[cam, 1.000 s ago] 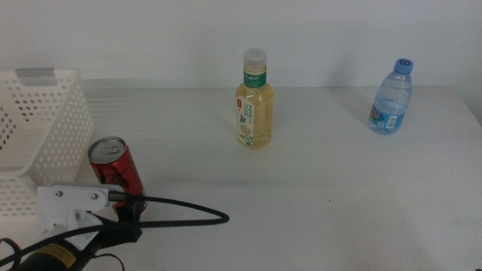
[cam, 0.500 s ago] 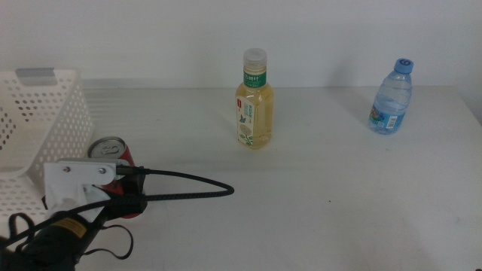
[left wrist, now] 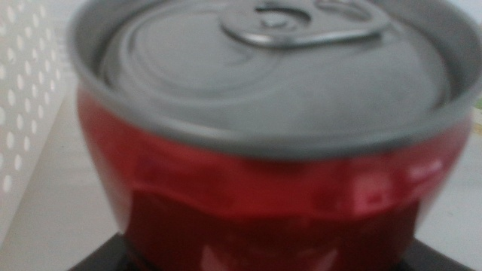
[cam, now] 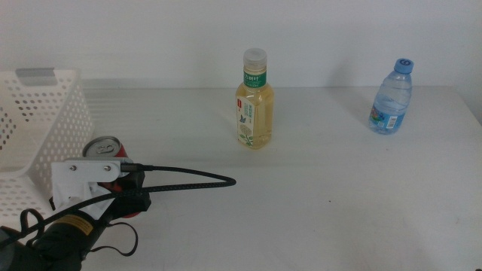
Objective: Use arms to grab the bottles and put them into the dustbin to the left of the table.
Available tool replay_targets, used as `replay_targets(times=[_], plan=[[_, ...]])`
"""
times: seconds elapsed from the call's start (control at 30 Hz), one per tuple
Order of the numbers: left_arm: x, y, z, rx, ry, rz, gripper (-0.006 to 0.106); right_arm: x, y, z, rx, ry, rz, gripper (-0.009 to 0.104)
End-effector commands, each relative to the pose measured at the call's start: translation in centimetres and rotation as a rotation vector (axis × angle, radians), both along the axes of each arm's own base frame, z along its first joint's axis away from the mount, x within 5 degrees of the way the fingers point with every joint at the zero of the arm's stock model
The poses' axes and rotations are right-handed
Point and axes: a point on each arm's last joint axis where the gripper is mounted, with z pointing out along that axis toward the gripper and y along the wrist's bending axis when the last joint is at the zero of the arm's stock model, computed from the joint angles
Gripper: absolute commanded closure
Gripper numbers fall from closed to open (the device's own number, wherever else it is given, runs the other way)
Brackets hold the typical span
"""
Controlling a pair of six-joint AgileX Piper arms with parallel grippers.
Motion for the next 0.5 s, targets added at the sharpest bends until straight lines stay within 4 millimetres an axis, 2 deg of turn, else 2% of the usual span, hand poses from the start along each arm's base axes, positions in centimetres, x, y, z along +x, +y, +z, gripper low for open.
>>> replay_targets(times=[0.0, 0.03, 0.13, 0.47], plan=[[0.5, -0.3, 2.6, -0.072, -0.216, -0.006, 0.078, -0.1, 0.0, 1.7, -0.01, -0.129, 0.002, 0.027], [0.4, -0.4, 2.6, -0.07, -0.216, -0.023, 0.088, -0.1, 0.0, 1.7, -0.01, -0.129, 0.002, 0.027], [0.0, -0.7, 2.8, -0.077, -0.21, -0.071, 0.106, -0.1, 0.0, 1.7, -0.01, -0.129, 0.002, 0.027], [-1.7, -0.4, 5.6, -0.106, -0.124, -0.083, 0.098, -0.1, 0.0, 1.7, -0.01, -0.129, 0.002, 0.027]])
